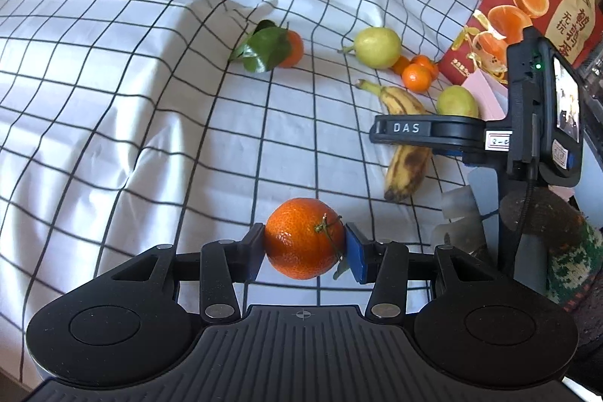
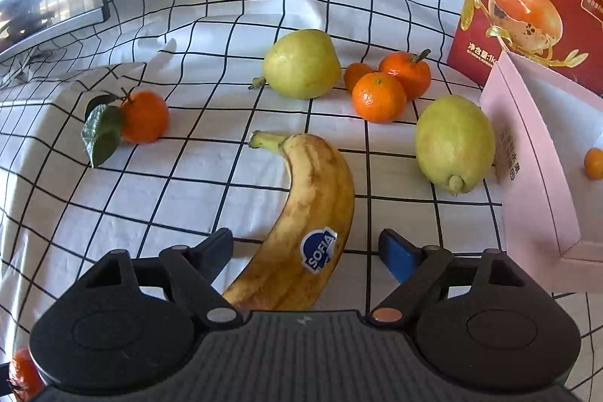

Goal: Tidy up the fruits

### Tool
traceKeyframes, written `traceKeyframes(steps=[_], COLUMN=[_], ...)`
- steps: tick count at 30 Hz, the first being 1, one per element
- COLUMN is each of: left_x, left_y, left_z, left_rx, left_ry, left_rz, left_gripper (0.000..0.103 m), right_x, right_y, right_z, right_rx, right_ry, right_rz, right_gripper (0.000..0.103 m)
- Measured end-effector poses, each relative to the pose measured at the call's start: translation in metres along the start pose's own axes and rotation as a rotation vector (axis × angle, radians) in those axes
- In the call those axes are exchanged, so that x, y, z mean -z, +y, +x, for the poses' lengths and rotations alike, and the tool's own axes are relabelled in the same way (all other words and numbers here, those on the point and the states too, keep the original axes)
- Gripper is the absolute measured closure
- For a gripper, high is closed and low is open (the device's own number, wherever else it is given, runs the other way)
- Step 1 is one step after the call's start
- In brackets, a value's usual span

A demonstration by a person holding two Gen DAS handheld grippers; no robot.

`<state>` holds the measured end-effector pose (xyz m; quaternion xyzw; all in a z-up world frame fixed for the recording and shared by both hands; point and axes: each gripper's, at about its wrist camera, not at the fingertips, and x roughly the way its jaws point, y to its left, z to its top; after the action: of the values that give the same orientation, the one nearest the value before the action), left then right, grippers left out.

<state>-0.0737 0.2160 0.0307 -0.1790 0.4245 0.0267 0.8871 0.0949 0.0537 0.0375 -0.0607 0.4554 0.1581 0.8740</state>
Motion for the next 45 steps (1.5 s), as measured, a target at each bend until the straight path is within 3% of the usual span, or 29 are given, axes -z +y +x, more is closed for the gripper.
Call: traceKeyframes(steps=[1,4,12,17,28,32,35,38,42,45], left_x=[0.000,0.002,0.009,0.012,0.020,0.015,-0.003,-0.032,-0.080,-0.110], left_y=[-0.001,-0.004,-0.016,-0.019,-0.018,-0.026,-0.038,-0.062,-0.116,-0.163], left_z=[0.000,0.001,0.005,0.007,0.001,-0.006,-0.014,-0.017,-0.015,-0.007], left_rx=[-0.002,0.004,0.025,0.036,0.037,0.059,0.085,0.130,0.238,0.338], left_ry=[0.002,0.009,0.049,0.062,0.071,0.042,-0.014,-0.077,-0.153,-0.191], left_rz=[0.000,0.010,0.058,0.075,0.077,0.097,0.136,0.191,0.292,0.368], left_gripper=[0.053,0.053,0.053,0.053,0.053,0.053,0.053,0.053,0.053,0.053], right_x=[0.001,0.002,0.001,0.011,0.013,0.015,0.013,0.001,-0.018,-0.029], right_y=[0.000,0.001,-0.013,-0.026,-0.019,-0.030,-0.048,-0.070,-0.119,-0.157], right_z=[-0.001,-0.008,-0.019,-0.030,-0.021,-0.031,-0.067,-0.114,-0.188,-0.231], right_rx=[-0.001,-0.038,-0.112,-0.157,-0.134,-0.174,-0.234,-0.229,-0.154,-0.053], right_ry=[-0.006,-0.011,0.031,0.045,-0.011,0.012,-0.060,-0.181,-0.373,-0.461], right_rz=[-0.005,-0.051,-0.170,-0.167,-0.185,-0.114,-0.033,0.014,0.072,0.097], right_gripper=[0.023,0.046,0.066,0.067,0.066,0.067,0.067,0.067,0.067,0.067])
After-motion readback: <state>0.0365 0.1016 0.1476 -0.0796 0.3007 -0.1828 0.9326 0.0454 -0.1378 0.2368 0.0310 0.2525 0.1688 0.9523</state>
